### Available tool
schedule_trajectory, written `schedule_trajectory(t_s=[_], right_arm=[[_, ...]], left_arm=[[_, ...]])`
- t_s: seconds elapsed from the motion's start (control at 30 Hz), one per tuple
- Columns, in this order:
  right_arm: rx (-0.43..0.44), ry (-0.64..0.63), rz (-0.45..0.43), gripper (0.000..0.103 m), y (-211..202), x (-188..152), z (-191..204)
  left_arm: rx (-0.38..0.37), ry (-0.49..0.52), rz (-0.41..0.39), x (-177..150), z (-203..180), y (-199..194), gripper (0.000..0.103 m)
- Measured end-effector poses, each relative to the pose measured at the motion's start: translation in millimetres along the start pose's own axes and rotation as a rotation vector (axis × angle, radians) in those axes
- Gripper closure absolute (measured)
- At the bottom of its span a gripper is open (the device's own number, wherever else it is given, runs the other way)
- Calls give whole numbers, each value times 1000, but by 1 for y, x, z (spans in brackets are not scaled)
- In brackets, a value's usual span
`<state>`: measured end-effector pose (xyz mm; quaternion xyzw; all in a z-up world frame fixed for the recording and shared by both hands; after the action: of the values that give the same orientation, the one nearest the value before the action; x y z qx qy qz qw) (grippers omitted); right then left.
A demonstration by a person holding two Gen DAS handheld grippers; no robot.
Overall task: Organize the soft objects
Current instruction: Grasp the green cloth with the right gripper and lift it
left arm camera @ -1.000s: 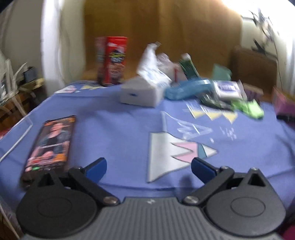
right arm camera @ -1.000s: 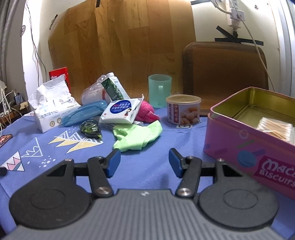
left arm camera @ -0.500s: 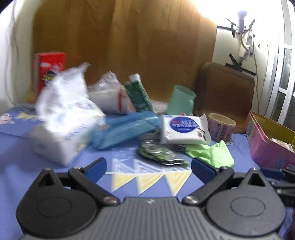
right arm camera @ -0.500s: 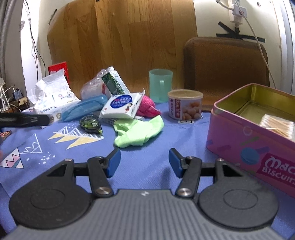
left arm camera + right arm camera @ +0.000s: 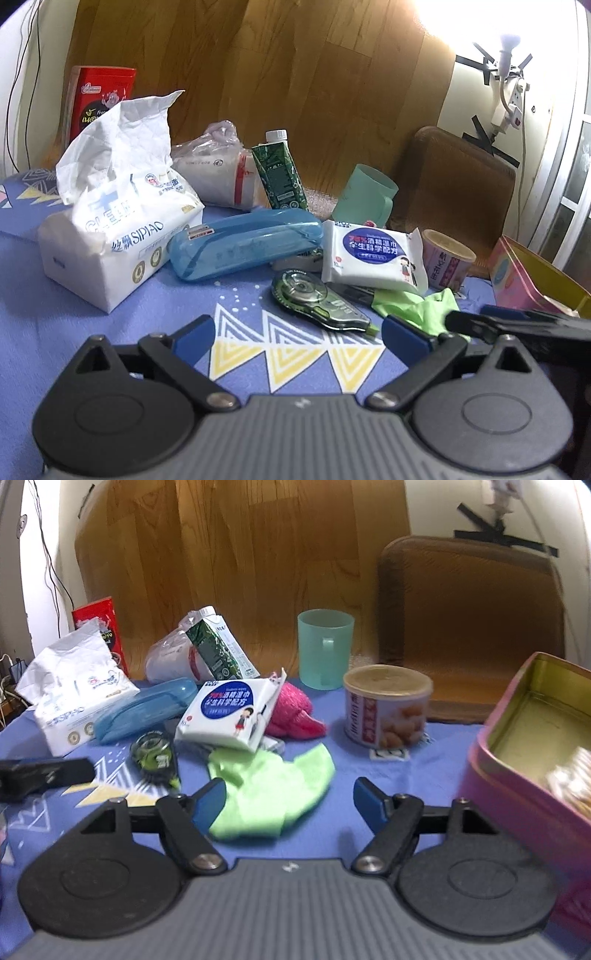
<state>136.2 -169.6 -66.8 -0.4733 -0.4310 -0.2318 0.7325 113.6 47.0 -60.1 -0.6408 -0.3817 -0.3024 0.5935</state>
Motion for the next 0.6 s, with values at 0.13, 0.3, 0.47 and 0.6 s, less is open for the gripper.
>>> schedule_trajectory(t_s=[0.13, 0.3, 0.47, 0.6], right_arm=[[8, 11, 27, 23, 24, 7, -2], [29, 33, 77, 34, 45, 6, -3], [63, 36, 80, 92, 43, 3, 0], [72, 1, 82, 93, 35, -3, 9]], left_arm=[[1, 1, -4, 0, 0, 0, 3], [-1, 0, -4, 0, -1, 0, 3], [-4, -12, 6, 0, 1, 2, 3], [0, -13, 4, 0, 2, 2, 3]])
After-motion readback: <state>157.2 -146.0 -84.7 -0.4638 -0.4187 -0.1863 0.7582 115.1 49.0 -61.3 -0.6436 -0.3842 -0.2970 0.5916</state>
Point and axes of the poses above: each gripper's, at about its wrist camera, not at the fingertips, and y roughly the way its jaws point, z to its left, x to its top, the point moved 10 cm from there along y, roughly the way its jaws point, and after that the axes turned 15 degrees about x, right-handed, at the moved point
